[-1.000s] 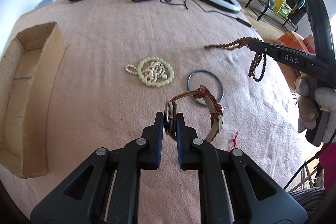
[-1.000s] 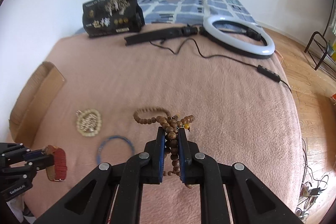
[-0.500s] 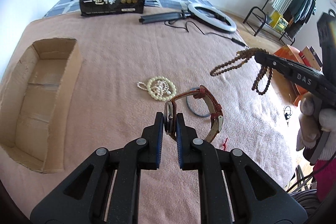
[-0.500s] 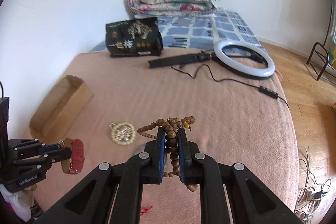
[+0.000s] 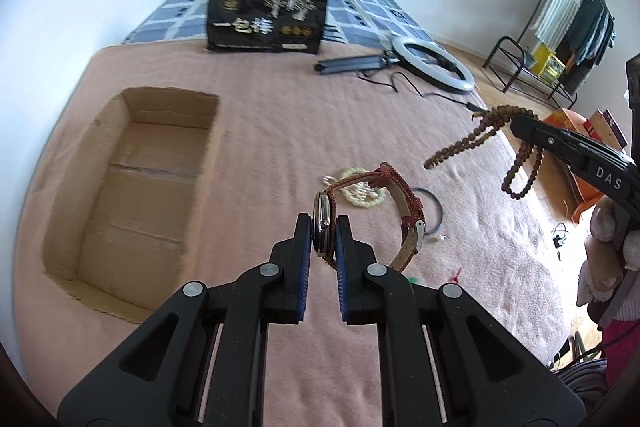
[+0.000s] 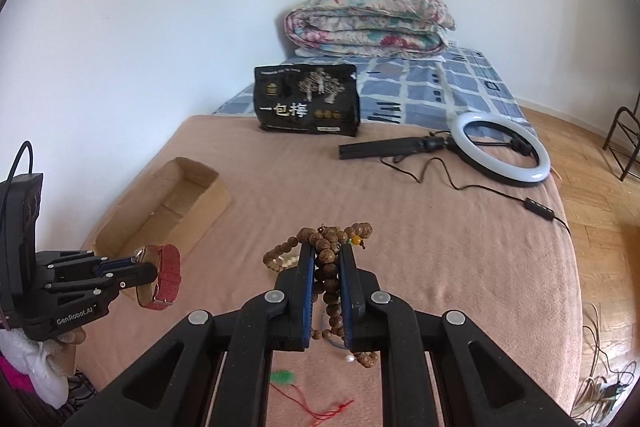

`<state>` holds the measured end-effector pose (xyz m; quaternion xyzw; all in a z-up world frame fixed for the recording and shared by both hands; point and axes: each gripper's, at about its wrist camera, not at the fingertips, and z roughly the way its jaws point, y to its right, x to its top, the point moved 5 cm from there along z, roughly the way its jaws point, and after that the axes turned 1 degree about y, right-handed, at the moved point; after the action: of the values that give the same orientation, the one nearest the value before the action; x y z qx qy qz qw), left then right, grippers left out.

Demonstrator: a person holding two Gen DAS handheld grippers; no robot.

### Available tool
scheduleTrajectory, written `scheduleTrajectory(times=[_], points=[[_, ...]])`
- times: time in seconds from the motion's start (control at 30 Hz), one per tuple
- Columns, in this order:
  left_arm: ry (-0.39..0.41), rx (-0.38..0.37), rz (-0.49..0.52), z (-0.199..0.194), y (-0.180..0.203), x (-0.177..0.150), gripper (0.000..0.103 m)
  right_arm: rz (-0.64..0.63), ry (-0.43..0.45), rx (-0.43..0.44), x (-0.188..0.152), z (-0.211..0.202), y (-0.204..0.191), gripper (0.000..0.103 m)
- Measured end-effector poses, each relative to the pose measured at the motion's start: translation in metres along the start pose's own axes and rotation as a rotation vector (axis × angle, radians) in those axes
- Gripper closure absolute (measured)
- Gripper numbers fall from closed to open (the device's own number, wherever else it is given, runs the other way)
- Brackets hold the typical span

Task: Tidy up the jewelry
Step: 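Lift the watch with the left gripper while the right gripper lifts the mala toward the box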

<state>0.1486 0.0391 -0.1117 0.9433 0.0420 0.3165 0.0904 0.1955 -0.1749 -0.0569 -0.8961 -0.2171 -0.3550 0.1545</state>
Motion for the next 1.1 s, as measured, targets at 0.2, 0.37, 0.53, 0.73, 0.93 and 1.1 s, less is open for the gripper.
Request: scheduleTrajectory(times=[0.2,0.37,0.53,0.73,0.93,1.1], points=[[0.034,0.043,-0.046,-0.020,-0.039,0.004,0.093,-0.035,0.012,0.034,0.009,0.004,-0.028,0.094],[0.054,0.081,-0.086,-0.031,-0.071,0.007,0.093,-0.061,0.019,0.066,0.019,0.012,-0.053,0.094],[0.066,0.116,-0.129,-0.038,-0.100,0.008,0.093,-0.091,0.025,0.103,0.030,0.021,-0.082,0.094],[0.065,0.157,-0.157,-0.042,-0.127,0.003,0.093,-0.123,0.023,0.138,0.040,0.039,-0.114,0.094],[0.056,0.187,-0.184,-0.040,-0.152,0.000,0.093,-0.133,0.013,0.174,0.046,0.061,-0.141,0.094],[0.030,0.197,-0.221,-0.033,-0.170,-0.005,0.093,-0.145,0.003,0.196,0.052,0.081,-0.160,0.094]])
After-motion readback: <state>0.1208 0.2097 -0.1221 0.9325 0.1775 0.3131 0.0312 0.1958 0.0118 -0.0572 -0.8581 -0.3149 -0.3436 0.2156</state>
